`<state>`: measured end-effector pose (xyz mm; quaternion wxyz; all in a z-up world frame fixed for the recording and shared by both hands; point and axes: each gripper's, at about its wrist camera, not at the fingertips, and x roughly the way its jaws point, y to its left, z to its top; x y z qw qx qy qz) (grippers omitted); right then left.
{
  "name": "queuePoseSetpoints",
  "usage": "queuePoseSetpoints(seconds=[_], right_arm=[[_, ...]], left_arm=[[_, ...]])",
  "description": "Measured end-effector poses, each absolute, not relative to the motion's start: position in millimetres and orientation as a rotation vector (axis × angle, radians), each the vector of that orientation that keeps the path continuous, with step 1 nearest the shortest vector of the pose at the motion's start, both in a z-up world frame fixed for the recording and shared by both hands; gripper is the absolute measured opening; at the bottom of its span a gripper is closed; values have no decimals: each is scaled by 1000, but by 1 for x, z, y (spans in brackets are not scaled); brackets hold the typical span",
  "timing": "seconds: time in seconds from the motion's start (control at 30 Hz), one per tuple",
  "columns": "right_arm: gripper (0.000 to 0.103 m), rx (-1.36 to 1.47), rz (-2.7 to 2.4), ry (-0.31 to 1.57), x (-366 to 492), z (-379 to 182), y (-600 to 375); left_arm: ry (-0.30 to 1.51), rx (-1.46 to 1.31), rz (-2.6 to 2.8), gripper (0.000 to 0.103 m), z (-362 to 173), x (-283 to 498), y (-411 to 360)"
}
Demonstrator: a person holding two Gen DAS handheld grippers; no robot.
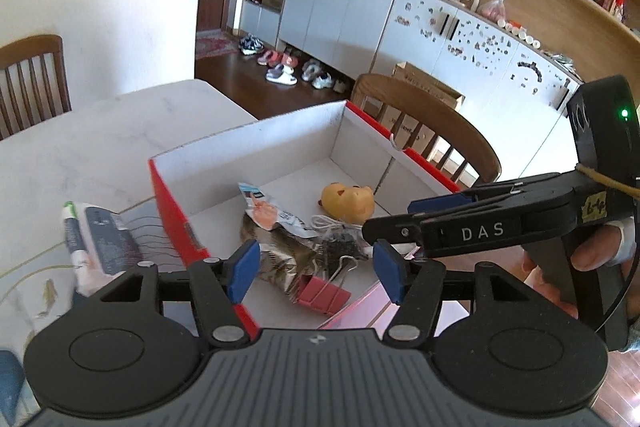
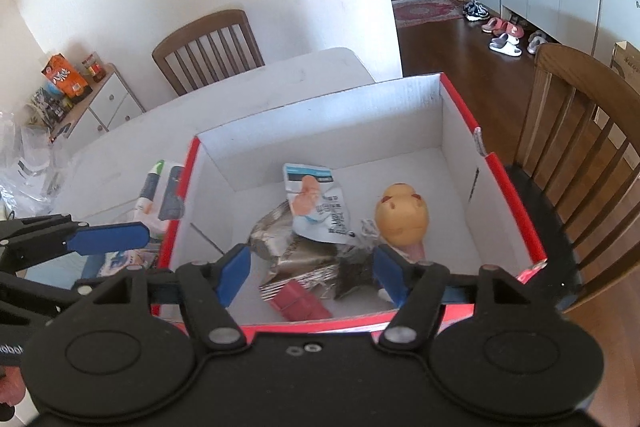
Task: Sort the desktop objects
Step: 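Withdraw both tools from the red box back over the table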
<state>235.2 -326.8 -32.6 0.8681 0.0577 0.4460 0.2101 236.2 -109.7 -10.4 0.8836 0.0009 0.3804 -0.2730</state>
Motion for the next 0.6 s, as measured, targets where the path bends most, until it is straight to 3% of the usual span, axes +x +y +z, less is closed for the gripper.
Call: queuePoseSetpoints(seconds=[0.13, 0.2, 0.43, 0.53, 0.6], right_arm=[[71, 120, 457, 946, 224, -33, -314], [81, 116, 458, 950, 219, -34, -309], [82, 129, 437, 947, 202, -33, -293], [83, 123, 439, 936, 196, -30, -282], [85, 118, 444, 925, 192, -27, -273]], left_arm=[[780, 2, -571, 64, -10, 226, -91], [782, 5, -568, 64, -12, 220, -82], [798, -14, -521, 65, -21, 205, -39], [797, -29, -504, 76, -24, 200, -21], [790, -28, -493, 78, -26, 196, -10]])
